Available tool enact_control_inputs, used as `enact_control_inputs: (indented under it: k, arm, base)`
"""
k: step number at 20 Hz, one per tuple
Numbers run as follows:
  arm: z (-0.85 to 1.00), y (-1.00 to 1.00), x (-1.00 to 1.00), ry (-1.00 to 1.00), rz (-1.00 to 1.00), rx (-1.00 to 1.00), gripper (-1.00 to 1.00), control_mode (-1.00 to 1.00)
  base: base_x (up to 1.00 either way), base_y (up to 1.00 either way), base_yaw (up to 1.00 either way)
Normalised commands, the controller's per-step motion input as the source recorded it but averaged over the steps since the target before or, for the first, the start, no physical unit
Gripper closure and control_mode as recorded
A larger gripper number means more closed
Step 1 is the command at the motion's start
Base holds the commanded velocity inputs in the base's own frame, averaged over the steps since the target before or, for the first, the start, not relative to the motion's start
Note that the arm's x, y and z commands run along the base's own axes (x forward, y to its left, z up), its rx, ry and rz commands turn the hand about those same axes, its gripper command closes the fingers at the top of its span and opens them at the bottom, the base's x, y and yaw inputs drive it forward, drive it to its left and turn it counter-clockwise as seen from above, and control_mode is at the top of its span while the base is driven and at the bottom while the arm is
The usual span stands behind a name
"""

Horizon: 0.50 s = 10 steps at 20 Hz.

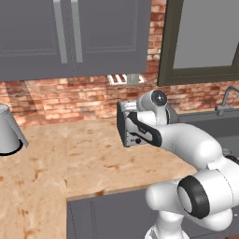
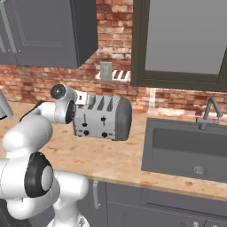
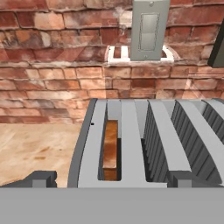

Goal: Start the toaster. Once the lever pops up, take the bread to the plate on the dining counter.

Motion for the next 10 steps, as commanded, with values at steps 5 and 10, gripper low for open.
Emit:
enact_control_inputs:
  k: [5,10]
  arm:
    - [0.0,0.0,0.0,0.0,0.0,0.0,-1.0,-1.0]
    - [0.0,0.0,0.0,0.0,0.0,0.0,-1.0,-1.0]
  base:
    - [0.0,0.0,0.0]
    - [0.0,0.0,0.0]
